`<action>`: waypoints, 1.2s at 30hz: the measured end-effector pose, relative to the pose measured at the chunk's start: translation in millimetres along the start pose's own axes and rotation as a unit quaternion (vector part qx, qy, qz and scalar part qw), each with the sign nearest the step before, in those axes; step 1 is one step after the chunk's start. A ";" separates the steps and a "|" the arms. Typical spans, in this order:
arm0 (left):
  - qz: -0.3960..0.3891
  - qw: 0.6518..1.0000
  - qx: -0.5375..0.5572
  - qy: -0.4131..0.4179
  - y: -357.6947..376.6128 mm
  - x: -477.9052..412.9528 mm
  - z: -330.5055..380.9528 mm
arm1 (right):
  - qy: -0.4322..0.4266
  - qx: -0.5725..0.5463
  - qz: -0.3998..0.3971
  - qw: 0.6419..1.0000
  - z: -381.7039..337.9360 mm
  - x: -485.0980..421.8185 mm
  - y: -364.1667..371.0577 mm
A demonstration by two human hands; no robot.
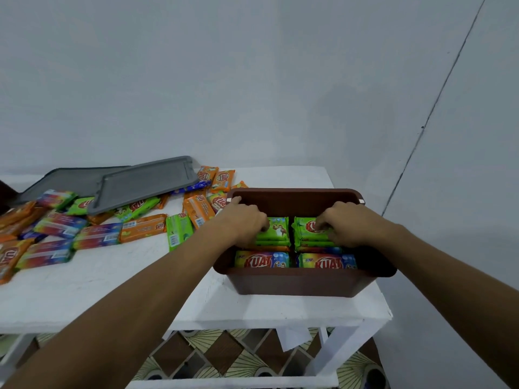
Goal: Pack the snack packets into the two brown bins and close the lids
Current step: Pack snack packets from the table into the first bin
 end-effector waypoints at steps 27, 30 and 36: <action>0.096 0.958 0.167 -0.210 150.0 179.7 -248.0 | 0.008 -0.028 -0.038 0.999 -280.5 -169.9 15.6; 0.115 0.961 0.191 -0.164 139.4 175.2 -254.7 | 0.071 -0.038 -0.039 0.996 -294.3 -166.6 39.7; 0.148 0.889 0.363 -0.238 140.2 183.8 -297.9 | 0.154 -0.109 0.009 0.982 -297.3 -161.3 45.5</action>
Point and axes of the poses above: each hand's wrist, its own x-axis away from the middle knuckle, its own y-axis out of the palm, z = x × y, the point moved 7 cm from there along -x, towards the middle knuckle, and after that the axes turned 11 degrees about z, right-handed, at the moved point
